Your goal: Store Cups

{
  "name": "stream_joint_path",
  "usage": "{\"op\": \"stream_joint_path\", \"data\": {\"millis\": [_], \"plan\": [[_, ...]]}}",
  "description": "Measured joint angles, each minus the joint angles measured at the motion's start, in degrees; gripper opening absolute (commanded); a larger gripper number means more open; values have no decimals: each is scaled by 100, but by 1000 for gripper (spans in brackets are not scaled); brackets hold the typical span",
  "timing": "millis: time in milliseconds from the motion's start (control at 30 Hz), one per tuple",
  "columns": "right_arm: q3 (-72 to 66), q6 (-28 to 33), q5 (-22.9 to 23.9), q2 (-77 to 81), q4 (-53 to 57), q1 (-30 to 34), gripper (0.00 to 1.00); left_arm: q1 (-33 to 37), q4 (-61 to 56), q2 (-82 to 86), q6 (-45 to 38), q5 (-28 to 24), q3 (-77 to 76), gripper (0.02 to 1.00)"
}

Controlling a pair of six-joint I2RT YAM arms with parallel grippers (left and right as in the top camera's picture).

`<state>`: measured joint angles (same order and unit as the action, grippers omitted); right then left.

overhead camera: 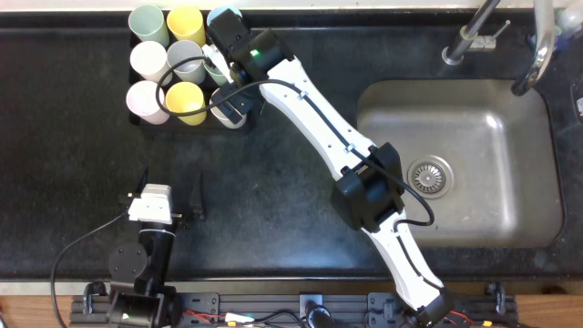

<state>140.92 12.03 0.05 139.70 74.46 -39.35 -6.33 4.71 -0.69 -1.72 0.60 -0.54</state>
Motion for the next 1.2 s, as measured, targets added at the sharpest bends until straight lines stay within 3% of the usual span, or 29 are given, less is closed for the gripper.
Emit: {"op": "stream_joint_path", "data": {"millis": [200, 467, 600, 800, 900, 1100, 1200], "plan": [[31, -7, 382, -4, -306, 68, 996, 0, 0, 0, 0, 0, 0, 998], [535, -376, 474, -684, -190, 540, 998, 0, 0, 0, 0, 0, 0, 998], [710, -728, 380, -1764, 605, 1178, 998, 0, 0, 0, 0, 0, 0, 998], [918, -1086, 354, -2850, 2092, 2756, 998, 0, 0, 0, 0, 0, 0, 998], [758, -1176, 393, -3053, 2227, 3202, 996, 0, 0, 0, 0, 0, 0, 998], [-1360, -1788, 378, -4146, 2024, 3661, 998, 0, 0, 0, 0, 0, 0, 998], [-3412, -1993, 402, -5390, 597, 3786, 996, 0, -2, 0, 0, -2, 0, 998]]}}
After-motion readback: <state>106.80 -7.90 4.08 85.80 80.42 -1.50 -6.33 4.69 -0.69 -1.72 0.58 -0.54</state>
